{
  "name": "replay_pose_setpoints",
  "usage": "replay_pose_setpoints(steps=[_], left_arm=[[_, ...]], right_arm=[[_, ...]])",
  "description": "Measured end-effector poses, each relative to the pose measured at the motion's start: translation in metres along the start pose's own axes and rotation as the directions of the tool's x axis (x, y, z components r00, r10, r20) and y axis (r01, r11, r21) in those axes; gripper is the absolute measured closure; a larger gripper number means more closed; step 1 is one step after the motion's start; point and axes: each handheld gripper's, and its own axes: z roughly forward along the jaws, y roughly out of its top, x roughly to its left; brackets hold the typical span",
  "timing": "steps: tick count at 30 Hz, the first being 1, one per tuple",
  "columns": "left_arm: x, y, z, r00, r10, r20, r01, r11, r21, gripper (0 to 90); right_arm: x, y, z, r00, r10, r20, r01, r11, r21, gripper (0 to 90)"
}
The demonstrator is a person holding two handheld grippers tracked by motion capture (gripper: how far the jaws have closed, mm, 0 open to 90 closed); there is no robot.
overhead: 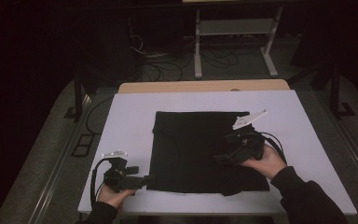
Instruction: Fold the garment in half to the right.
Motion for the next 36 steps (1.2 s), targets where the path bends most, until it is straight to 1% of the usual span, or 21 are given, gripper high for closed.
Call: replay_pose_setpoints(steps=[2, 4, 8, 9, 10, 15, 19, 21, 26, 32, 36], left_arm=[[0.001, 0.000, 0.000, 1.0000, -0.001, 0.000, 0.001, 1.0000, 0.003, 0.0], [0.001, 0.000, 0.001, 0.9999, -0.012, 0.001, 0.012, 0.9999, 0.004, 0.0], [0.002, -0.001, 0.001, 0.9998, -0.022, 0.001, 0.022, 0.9997, 0.013, 0.0], [0.003, -0.001, 0.002, 0.9998, -0.018, 0.002, 0.018, 0.9997, 0.018, 0.0], [0.003, -0.001, 0.002, 0.9996, -0.027, 0.002, 0.027, 0.9994, 0.020, 0.0], [0.004, -0.002, 0.004, 0.9991, -0.041, 0.008, 0.041, 0.9986, 0.035, 0.0], [0.006, -0.002, 0.005, 0.9987, -0.050, 0.011, 0.049, 0.9974, 0.052, 0.0], [0.005, -0.003, 0.006, 0.9978, -0.066, 0.011, 0.065, 0.9960, 0.062, 0.0], [0.004, -0.003, 0.009, 0.9976, -0.068, 0.014, 0.067, 0.9935, 0.092, 0.0], [0.005, -0.004, 0.011, 0.9958, -0.087, 0.026, 0.084, 0.9906, 0.108, 6.3], [0.005, -0.004, 0.012, 0.9948, -0.099, 0.026, 0.095, 0.9891, 0.112, 10.7]], right_arm=[[-0.001, 0.006, 0.003, 0.9999, -0.011, 0.000, 0.011, 1.000, 0.005, 0.0], [-0.002, 0.012, 0.006, 0.9997, -0.024, 0.003, 0.024, 1.000, 0.015, 0.0], [-0.005, 0.021, 0.012, 0.9995, -0.031, 0.005, 0.031, 0.999, 0.031, 0.0], [-0.006, 0.023, 0.013, 0.9994, -0.034, 0.006, 0.034, 0.999, 0.036, 0.0], [-0.006, 0.025, 0.015, 0.9993, -0.036, 0.007, 0.036, 0.999, 0.039, 0.0], [-0.010, 0.034, 0.022, 0.9987, -0.049, 0.012, 0.048, 0.998, 0.048, 0.0], [-0.013, 0.042, 0.027, 0.9981, -0.059, 0.021, 0.058, 0.997, 0.053, 0.0], [-0.014, 0.046, 0.030, 0.9975, -0.066, 0.025, 0.064, 0.997, 0.050, 0.0], [-0.017, 0.056, 0.037, 0.9954, -0.085, 0.044, 0.083, 0.995, 0.058, 0.0], [-0.022, 0.069, 0.049, 0.9948, -0.089, 0.049, 0.086, 0.995, 0.060, 2.0], [-0.022, 0.077, 0.056, 0.9931, -0.104, 0.053, 0.100, 0.993, 0.066, 2.7]])
